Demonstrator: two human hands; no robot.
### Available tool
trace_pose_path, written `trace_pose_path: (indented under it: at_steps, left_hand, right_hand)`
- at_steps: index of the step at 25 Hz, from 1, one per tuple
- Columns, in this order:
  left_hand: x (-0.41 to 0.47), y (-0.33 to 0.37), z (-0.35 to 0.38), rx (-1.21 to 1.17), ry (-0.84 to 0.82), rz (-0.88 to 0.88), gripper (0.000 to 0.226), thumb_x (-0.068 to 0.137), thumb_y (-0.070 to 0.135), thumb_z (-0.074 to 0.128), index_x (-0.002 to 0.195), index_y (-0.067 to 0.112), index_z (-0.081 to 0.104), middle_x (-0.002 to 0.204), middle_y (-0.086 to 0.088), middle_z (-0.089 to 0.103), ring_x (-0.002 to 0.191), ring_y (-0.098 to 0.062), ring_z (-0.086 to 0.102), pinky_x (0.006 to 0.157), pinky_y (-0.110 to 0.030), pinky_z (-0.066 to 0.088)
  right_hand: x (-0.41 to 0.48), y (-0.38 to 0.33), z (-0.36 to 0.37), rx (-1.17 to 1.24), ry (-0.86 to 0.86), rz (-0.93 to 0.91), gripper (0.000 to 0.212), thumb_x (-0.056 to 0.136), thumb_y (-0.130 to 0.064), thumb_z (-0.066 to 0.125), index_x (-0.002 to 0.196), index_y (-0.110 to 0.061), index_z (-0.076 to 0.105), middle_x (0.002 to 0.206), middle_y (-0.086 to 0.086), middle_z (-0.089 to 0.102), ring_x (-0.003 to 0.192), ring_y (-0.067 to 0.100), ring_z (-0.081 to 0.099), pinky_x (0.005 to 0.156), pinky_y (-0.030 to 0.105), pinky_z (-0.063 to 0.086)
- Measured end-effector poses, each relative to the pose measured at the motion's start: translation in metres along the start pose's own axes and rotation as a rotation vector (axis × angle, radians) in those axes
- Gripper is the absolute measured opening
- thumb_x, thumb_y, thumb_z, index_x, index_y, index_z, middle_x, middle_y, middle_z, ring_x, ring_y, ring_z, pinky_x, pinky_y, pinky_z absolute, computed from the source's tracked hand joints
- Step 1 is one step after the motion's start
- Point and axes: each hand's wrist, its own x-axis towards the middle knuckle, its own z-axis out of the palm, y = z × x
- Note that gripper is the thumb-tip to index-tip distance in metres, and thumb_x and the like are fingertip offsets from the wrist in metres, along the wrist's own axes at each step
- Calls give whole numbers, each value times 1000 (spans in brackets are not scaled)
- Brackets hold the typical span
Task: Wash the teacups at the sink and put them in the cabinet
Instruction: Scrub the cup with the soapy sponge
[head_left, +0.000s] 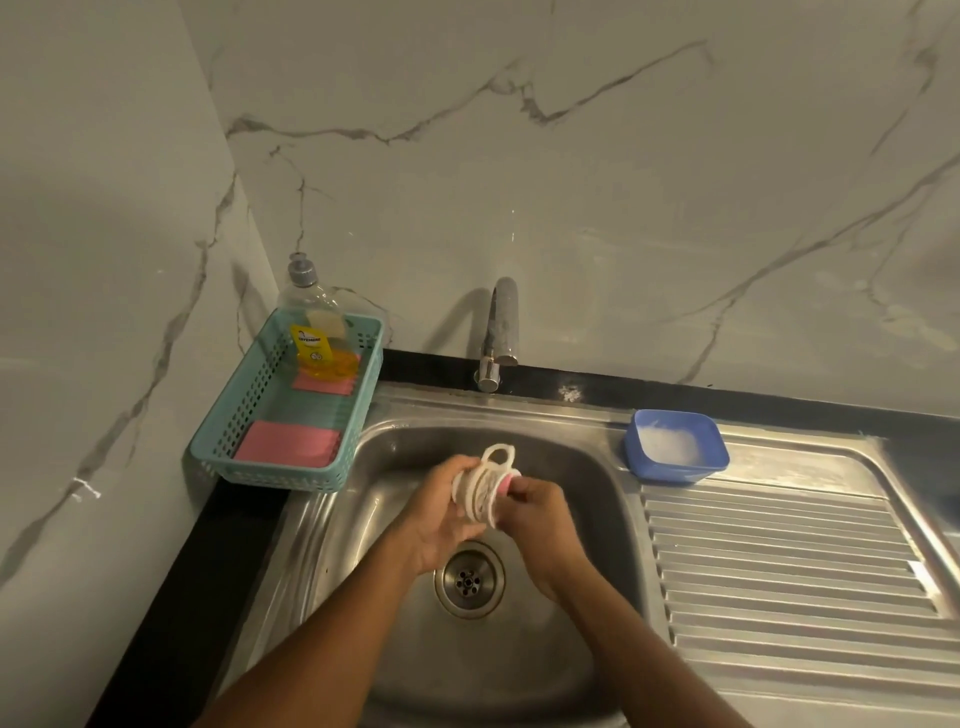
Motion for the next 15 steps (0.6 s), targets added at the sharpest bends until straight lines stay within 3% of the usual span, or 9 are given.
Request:
trace_pose_path:
  at_steps: [2,3,5,7,8,11,13,14,15]
  left_hand:
    - [2,0,2,-74,-19,108,45,92,32,59,115,-6,69,94,-18,67,83,-23,65,79,-36,50]
    - [3,0,6,-117,4,105,42,86,30,63,107,-5,70,91,-19,67,78,-24,66,73,-35,51]
    - [6,0,14,-32,155,16,23,80,23,63,81,1,69,73,-14,64,57,-21,63,56,-28,49]
    - [4,-7,9,178,259,-47,20,86,19,56,72,9,65,58,-7,61,43,-19,57,50,-23,46]
    - [2,-9,6,234,265,-103,23,88,20,53,71,11,65,56,-5,61,42,-18,56,50,-23,47]
    - [0,-12,-1,95,140,-16,24,94,28,57,77,13,66,64,-4,63,55,-16,60,56,-26,50]
    - [-5,-6,-3,-7,33,104,23,94,31,61,93,11,72,81,-8,69,72,-18,65,70,-32,52]
    - [-5,-3,-3,-82,-5,124,26,94,30,60,98,8,73,88,-10,71,79,-20,67,75,-35,52]
    - [-5,-2,-1,-145,-22,116,27,92,28,59,94,5,73,88,-12,72,81,-23,68,76,-35,53]
  right_hand:
    - [-3,-6,13,270,26,67,23,90,6,56,95,-2,77,89,12,77,84,25,74,77,33,60]
    - [-5,-1,17,96,101,-31,21,88,4,56,86,-4,76,82,9,75,74,26,71,68,32,58]
    - [-8,15,16,-596,108,-368,17,80,-1,59,84,-6,74,82,9,71,67,22,66,58,29,51]
    - [-5,34,9,-1130,-194,-494,34,80,-4,65,113,-6,72,113,13,71,91,27,72,73,32,57]
    - [-6,33,7,-1133,-261,-432,37,83,-3,66,119,-7,70,120,12,69,101,23,71,81,32,58]
    - [-8,8,5,-517,-15,-119,20,85,4,61,84,-12,74,76,-2,72,69,-4,64,67,25,49]
    - [-9,-7,12,115,53,103,22,86,8,58,85,-4,75,73,4,74,66,7,70,63,28,53]
    - [-12,-12,18,283,67,134,23,86,9,56,91,-2,76,79,8,76,71,14,73,65,29,57]
    - [-16,-12,22,247,108,76,22,85,8,56,92,-1,75,80,8,76,71,15,72,65,28,57]
